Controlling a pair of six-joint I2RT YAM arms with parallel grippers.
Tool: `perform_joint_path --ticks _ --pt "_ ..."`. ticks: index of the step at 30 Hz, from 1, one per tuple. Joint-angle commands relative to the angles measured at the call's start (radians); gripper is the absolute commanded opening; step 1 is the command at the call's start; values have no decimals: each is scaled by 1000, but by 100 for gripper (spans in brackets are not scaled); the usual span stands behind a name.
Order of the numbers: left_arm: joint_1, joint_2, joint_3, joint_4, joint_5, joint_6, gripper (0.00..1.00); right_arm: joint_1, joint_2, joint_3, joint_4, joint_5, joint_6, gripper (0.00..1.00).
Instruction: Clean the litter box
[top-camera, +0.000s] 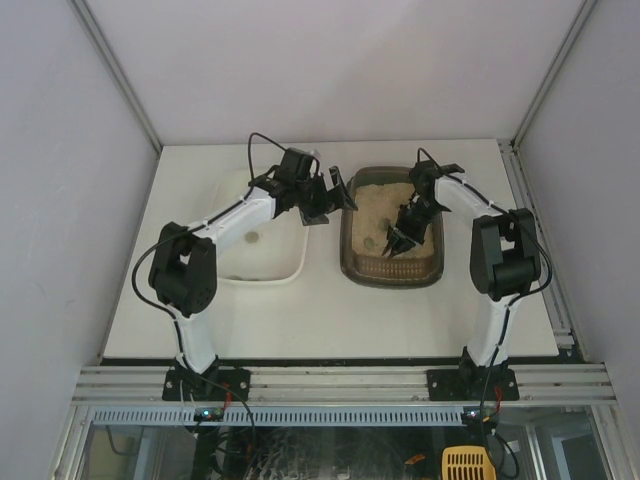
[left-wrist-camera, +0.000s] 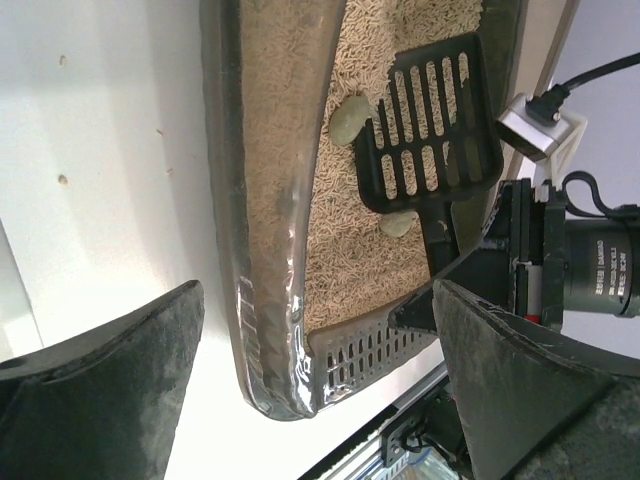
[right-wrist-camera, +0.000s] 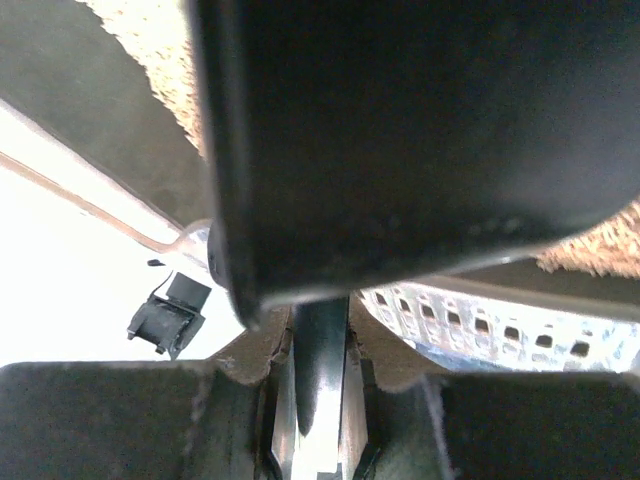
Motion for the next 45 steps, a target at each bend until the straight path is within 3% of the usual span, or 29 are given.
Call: perform_joint_path --ticks 1,12,15,20,24,30,45 --pt "8 -10 27 -14 -14 46 100 -11 39 -58 184 -121 6 0" --pt "18 -3 39 -44 -4 67 100 -10 51 -144 436 -292 66 0" --pt "22 -6 38 -47 -5 72 100 -1 55 -140 393 -280 51 0" --pt "31 -11 29 -48 -3 77 100 12 -21 -121 197 -102 -25 0" --pt "36 1 31 -45 2 72 100 13 -92 -122 109 -47 -53 0" --pt "36 15 29 -45 10 66 100 38 -85 -122 101 -149 -51 0" --pt "36 9 20 -44 -5 80 100 64 89 -82 276 -312 26 0"
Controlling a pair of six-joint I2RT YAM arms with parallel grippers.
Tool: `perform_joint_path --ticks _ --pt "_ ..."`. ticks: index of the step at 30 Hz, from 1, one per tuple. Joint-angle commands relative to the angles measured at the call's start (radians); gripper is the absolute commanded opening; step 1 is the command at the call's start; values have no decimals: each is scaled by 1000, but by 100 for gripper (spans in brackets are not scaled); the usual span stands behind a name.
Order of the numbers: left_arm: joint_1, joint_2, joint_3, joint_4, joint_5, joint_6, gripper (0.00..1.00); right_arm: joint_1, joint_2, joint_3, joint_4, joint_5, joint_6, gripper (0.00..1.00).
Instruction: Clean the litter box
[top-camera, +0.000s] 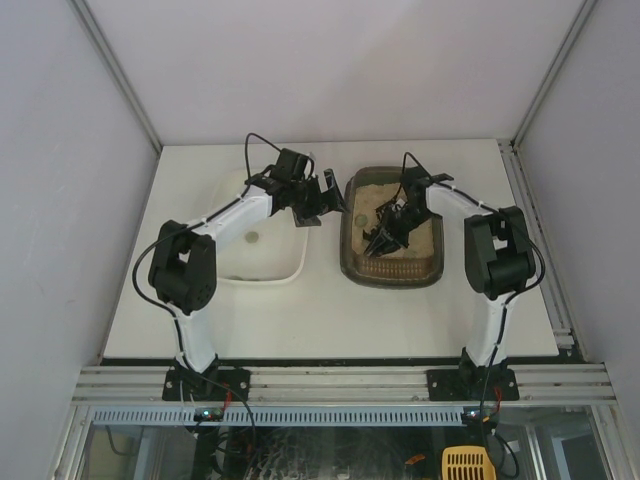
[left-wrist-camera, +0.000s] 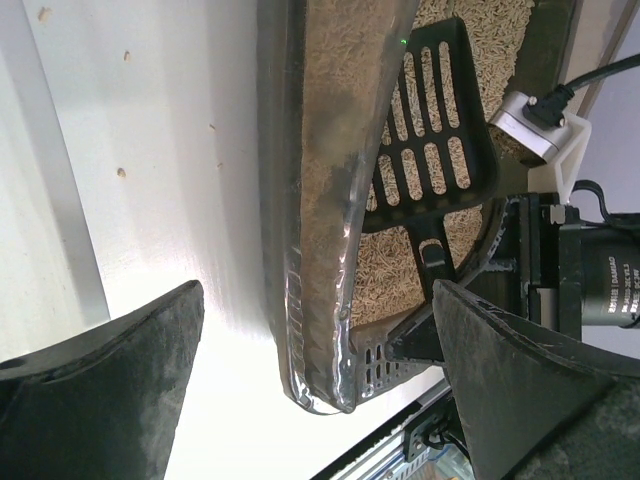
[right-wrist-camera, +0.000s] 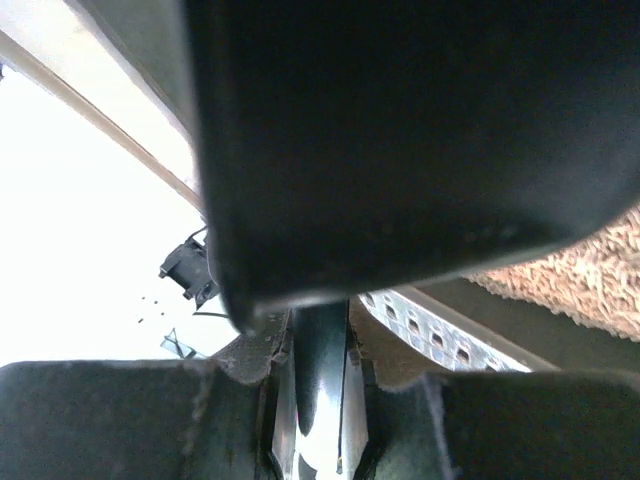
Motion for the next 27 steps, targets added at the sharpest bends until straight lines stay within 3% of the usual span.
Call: perform_joint_path --ticks 1,13,18,27 --pt "3 -3 19 12 -5 24 100 23 83 15 71 -84 45 0" --pt "3 14 21 12 -2 26 100 14 93 -62 307 -202 102 0" --pt "3 10 18 12 -1 30 100 -19 2 -176 416 -217 113 0" --pt "6 10 20 9 -17 47 100 -54 -213 -347 437 -184 114 0"
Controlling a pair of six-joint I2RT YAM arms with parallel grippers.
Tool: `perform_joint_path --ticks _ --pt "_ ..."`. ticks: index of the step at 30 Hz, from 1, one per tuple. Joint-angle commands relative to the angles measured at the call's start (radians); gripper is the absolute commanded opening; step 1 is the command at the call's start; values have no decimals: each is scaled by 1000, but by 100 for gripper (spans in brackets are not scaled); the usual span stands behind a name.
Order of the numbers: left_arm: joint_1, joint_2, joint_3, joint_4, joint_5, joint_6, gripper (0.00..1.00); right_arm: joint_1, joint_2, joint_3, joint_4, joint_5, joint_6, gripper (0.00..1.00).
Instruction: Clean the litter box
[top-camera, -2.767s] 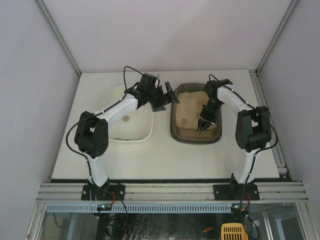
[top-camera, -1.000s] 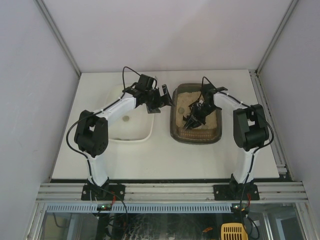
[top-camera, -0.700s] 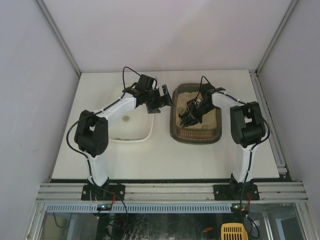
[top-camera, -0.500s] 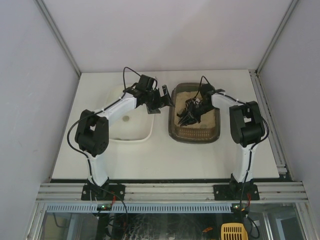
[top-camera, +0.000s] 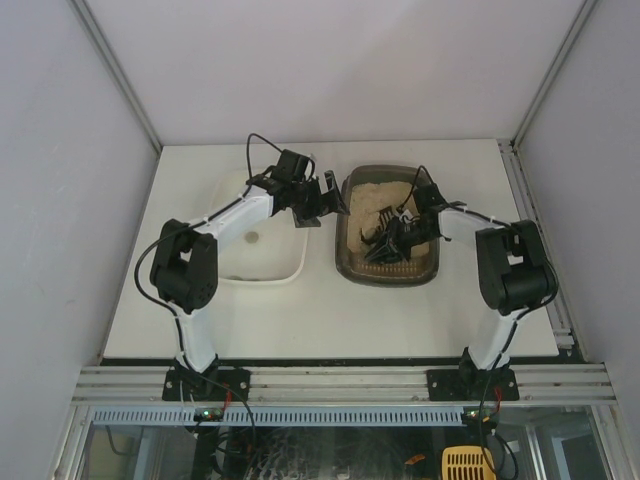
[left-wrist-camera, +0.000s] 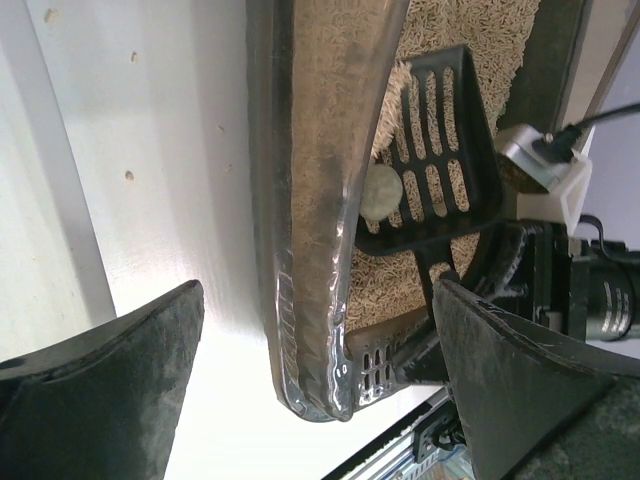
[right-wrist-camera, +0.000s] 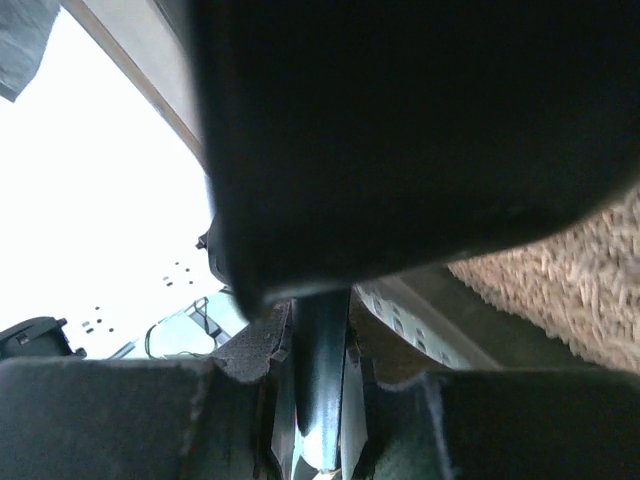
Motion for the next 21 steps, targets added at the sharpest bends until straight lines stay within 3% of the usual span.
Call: perform_joint_path --ticks 1,5,9,16,21 --pt "6 -4 22 6 -24 30 100 -10 -125 -74 34 24 25 0" --pt "6 -21 26 -10 -45 45 100 -13 -209 -146 82 35 49 0" --pt "7 -53 51 -68 -94 159 100 -22 -249 -195 135 48 38 0" --pt "40 -217 -53 -46 -190 347 100 -20 -386 -428 594 73 154 0" --pt "79 -345 -146 16 -198 375 100 -30 -376 -473 764 54 158 0"
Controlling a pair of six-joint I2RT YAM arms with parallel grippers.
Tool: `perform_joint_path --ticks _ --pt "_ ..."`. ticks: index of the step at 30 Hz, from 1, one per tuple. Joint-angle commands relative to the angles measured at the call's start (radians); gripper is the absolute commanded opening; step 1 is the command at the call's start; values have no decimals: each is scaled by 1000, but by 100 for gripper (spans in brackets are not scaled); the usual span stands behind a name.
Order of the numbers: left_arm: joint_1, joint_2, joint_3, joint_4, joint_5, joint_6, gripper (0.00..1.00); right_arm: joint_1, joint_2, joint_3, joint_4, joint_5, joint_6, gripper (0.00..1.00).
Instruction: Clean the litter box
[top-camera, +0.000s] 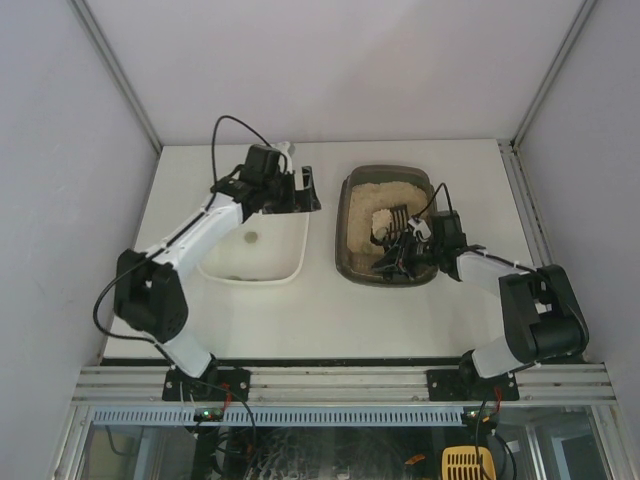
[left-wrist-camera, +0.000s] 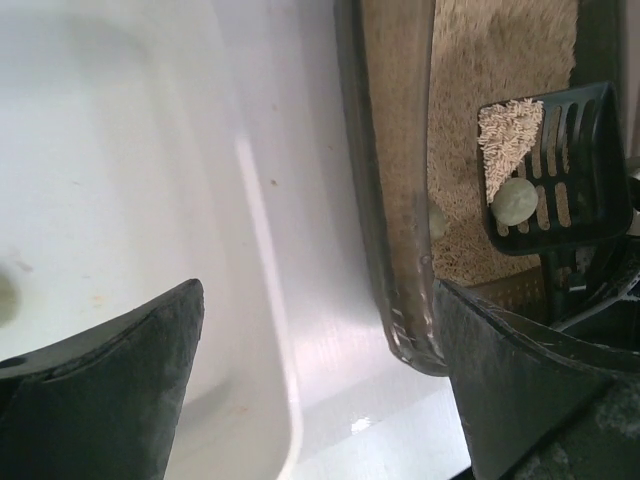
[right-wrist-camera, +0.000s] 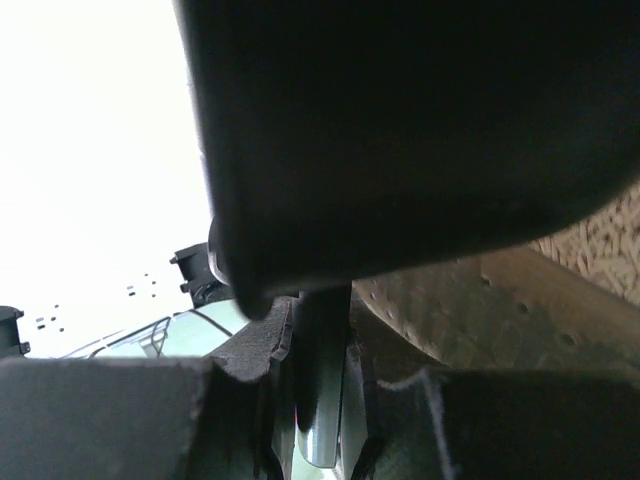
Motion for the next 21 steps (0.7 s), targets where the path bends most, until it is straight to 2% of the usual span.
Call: perform_joint_path --ticks 1,3,8,12,16,21 --pt "42 -142 -53 63 -37 87 100 -11 -5 -26 349 -21 35 0" --pt "50 -174 -58 53 -46 98 100 -14 18 -56 459 -37 72 0" --pt "52 -250 -87 30 -82 111 100 26 67 -72 579 -78 104 0" --pt "56 -256 -89 -40 -79 139 100 -49 89 -162 950 -107 317 0" --pt "67 -275 -114 -51 -89 151 100 6 109 -118 877 -135 269 0" --pt "82 -291 -134 -57 -75 133 100 -52 130 -157 1005 -142 350 0"
